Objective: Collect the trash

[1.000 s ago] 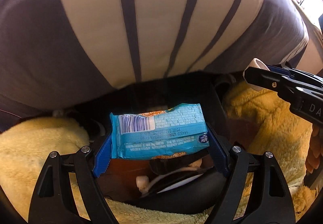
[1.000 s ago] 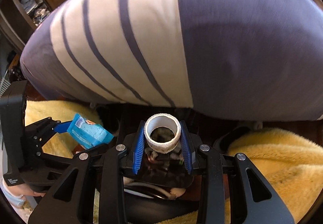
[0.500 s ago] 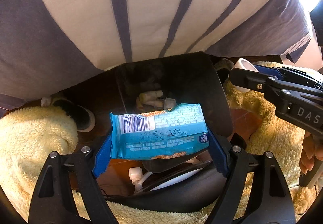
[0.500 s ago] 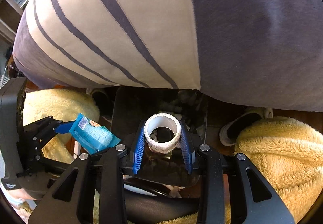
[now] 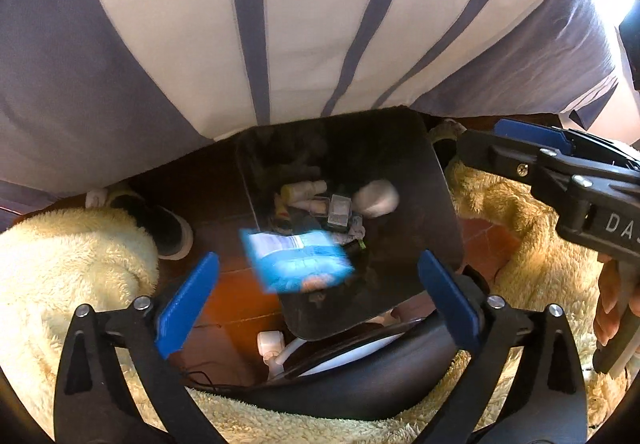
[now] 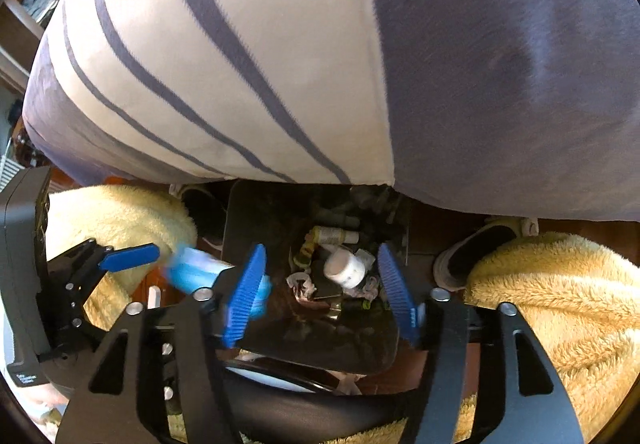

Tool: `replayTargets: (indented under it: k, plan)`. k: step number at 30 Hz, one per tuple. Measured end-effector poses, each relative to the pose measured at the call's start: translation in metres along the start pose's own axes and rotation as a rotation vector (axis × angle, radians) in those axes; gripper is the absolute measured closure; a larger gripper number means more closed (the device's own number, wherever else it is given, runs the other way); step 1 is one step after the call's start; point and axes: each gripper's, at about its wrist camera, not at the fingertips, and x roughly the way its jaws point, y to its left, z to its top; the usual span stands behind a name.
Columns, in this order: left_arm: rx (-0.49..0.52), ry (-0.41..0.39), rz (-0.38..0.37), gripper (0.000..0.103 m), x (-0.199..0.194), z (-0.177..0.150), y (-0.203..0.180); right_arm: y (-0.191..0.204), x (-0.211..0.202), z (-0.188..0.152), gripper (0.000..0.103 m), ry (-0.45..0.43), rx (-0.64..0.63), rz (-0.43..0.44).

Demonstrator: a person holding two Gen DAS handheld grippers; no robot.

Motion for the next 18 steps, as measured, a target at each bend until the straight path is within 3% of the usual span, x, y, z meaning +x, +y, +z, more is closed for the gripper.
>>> replayTargets:
  k: [2,11,18]
  plan:
    - [0.000,-0.006,0.003,0.008,-0.003,0.000,-0.001,-0.001,-0.005,0.001,0.030,-0.017,0.007,-0.007]
    - [0.002,-0.064,0.019,0.008,-0.028,0.001,-0.002,-0.002,-0.030,0.001,0.016,-0.079,0.013,-0.019]
    - [0.005,-0.198,0.049,0.008,-0.083,0.004,-0.004,0.000,-0.063,-0.002,0.005,-0.164,0.005,-0.046]
